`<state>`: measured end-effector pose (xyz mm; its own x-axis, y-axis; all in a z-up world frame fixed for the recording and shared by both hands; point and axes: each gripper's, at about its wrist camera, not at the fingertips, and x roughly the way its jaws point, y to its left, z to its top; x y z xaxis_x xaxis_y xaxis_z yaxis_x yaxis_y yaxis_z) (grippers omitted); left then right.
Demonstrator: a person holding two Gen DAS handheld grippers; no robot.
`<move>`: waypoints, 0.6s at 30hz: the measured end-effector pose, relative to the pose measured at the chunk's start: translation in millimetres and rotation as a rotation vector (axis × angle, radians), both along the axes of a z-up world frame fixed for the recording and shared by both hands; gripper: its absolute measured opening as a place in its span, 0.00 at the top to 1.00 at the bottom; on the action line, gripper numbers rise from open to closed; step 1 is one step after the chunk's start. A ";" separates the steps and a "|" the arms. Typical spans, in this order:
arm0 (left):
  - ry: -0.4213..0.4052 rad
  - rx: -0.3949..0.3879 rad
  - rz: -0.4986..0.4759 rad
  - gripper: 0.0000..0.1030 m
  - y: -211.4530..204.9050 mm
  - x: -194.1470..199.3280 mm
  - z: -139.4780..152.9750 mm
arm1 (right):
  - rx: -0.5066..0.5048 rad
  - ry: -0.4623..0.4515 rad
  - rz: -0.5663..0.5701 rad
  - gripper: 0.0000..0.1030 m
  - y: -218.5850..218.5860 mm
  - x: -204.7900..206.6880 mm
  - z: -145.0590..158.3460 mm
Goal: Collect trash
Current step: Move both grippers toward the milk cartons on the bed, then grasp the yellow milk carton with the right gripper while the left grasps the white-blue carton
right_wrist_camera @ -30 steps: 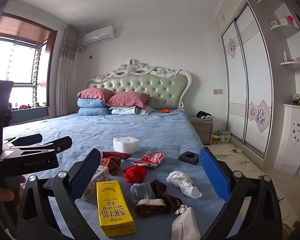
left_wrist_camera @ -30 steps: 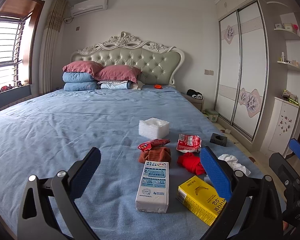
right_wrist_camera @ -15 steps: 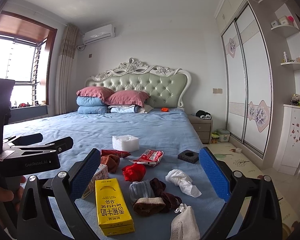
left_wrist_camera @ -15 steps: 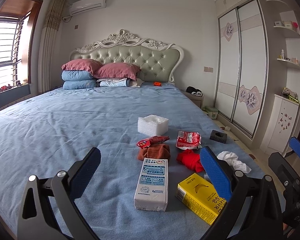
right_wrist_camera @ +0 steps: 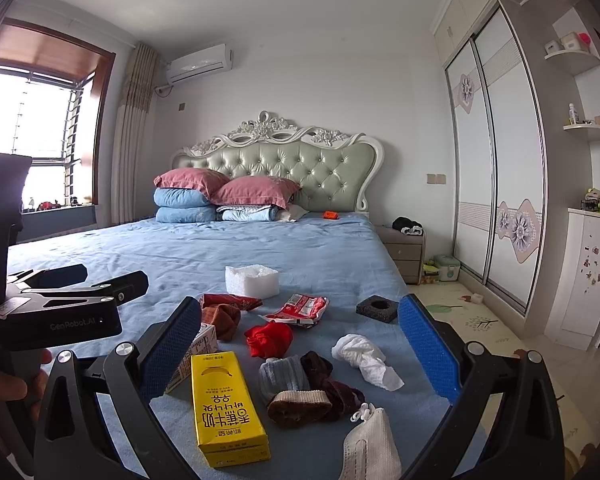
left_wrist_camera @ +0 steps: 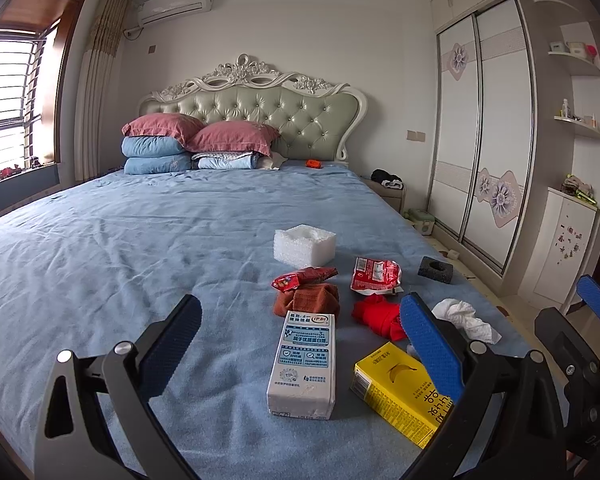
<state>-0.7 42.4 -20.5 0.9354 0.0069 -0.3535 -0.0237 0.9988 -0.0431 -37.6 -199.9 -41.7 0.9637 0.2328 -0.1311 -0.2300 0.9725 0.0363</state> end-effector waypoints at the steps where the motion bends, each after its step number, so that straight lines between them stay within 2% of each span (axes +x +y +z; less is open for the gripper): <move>1: 0.001 0.000 0.001 0.04 0.1 -0.2 -0.5 | 0.000 -0.001 0.001 0.08 -0.2 0.0 -0.1; 11: 0.009 -0.003 0.001 0.04 0.5 0.8 -2.6 | -0.001 0.009 0.015 0.08 1.8 0.0 -0.8; 18: 0.041 -0.028 0.012 0.04 12.8 4.1 -10.0 | -0.027 0.058 0.100 0.08 12.6 3.9 -6.5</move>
